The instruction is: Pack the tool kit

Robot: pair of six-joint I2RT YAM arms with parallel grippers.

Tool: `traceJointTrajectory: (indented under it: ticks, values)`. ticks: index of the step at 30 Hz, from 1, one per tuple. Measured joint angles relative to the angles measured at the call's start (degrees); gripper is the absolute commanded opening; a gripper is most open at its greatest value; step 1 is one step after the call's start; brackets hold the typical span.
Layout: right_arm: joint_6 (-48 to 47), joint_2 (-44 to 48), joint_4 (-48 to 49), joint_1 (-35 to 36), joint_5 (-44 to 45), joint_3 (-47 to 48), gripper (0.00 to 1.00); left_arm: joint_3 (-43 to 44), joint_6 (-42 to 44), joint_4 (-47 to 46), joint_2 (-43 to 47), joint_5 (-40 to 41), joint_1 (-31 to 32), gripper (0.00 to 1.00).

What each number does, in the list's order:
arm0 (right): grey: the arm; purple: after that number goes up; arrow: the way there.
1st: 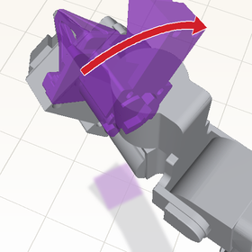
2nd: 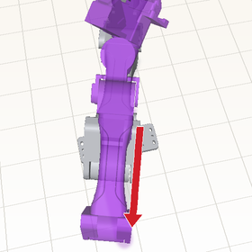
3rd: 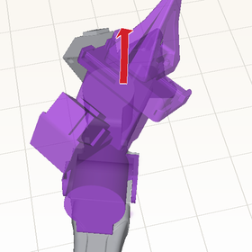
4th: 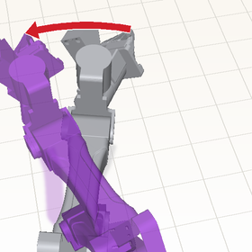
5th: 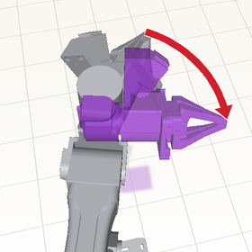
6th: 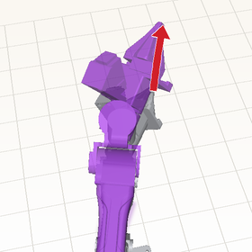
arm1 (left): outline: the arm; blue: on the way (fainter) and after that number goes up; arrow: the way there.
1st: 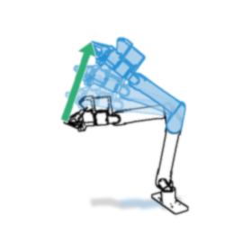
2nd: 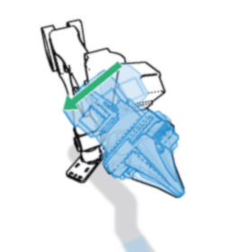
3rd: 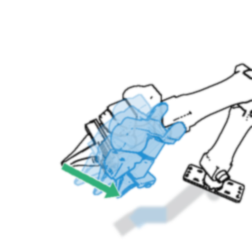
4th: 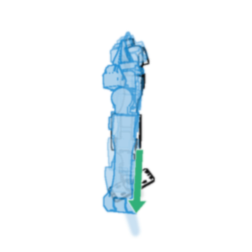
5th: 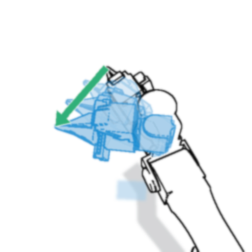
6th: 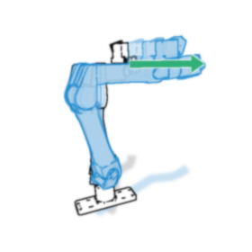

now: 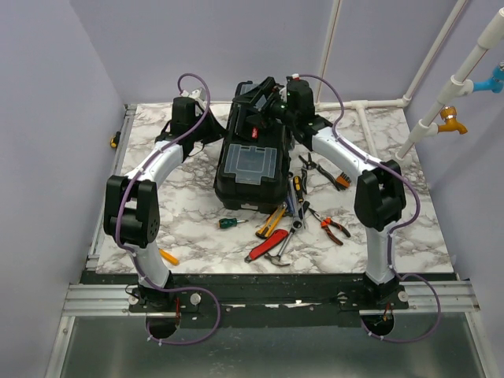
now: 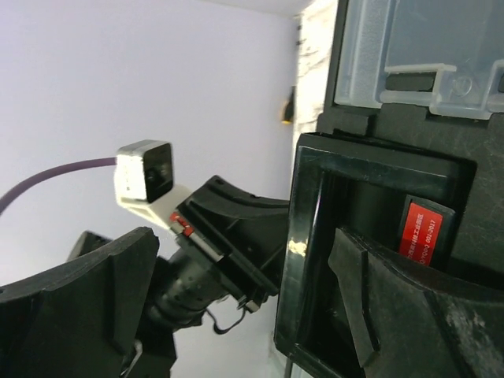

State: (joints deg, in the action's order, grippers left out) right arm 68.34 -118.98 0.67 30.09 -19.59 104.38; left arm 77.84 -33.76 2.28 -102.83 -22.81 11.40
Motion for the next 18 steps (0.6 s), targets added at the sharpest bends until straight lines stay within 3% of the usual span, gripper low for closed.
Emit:
traceJointTrajectory:
  ticks: [7,14,18]
  values:
    - [7.91,0.81,16.02,-1.99,-5.33,-7.43,0.99,0.48,1.20,0.92,0.00,1.81,-0.02,0.01]
    - [12.94,0.79,24.09,-3.15,-7.93,-10.71,0.97,1.18,2.01,2.29,0.00,2.60,-0.11,0.01]
    - [15.87,0.87,29.29,-3.80,-8.83,-13.18,0.96,1.88,2.86,3.63,0.00,2.93,-0.13,0.06]
